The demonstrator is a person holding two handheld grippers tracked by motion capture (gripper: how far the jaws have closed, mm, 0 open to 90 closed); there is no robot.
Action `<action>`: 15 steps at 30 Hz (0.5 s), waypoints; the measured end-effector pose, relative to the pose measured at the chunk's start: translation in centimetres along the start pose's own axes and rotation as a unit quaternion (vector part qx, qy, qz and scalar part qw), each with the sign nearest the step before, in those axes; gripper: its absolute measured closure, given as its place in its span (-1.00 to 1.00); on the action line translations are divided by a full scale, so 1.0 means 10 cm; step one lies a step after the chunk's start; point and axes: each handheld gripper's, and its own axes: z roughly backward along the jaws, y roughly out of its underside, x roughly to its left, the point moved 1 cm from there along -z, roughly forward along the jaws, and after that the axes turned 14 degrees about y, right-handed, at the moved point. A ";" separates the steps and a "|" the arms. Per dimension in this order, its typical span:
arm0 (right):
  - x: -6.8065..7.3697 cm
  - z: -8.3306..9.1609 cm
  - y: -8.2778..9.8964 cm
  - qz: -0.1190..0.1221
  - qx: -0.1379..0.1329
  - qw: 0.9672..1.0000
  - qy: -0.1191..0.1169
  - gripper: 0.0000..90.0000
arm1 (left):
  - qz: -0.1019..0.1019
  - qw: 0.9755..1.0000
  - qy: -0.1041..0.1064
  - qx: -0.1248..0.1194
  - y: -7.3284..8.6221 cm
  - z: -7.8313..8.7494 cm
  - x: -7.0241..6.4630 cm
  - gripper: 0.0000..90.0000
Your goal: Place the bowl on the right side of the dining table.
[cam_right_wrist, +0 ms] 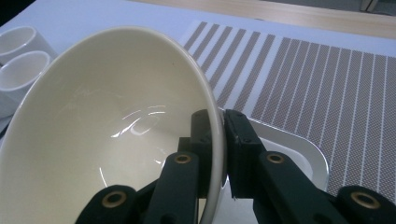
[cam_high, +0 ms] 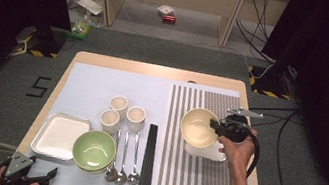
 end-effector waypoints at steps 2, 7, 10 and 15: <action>-0.04 -0.02 0.03 -0.004 0.005 1.000 0.003 0.85 | 0.001 1.000 -0.001 0.000 0.00 0.00 0.00 -0.70; -0.13 -0.09 0.12 -0.016 0.018 1.000 0.013 0.85 | 0.001 1.000 0.002 0.000 0.01 0.00 0.00 -0.70; -0.17 -0.13 0.16 -0.022 0.024 0.999 0.018 0.84 | 0.001 1.000 -0.001 -0.001 0.01 0.00 0.00 -0.70; -0.23 -0.18 0.21 -0.029 0.032 0.999 0.025 0.84 | 0.003 1.000 0.004 0.000 0.00 0.00 0.00 -0.70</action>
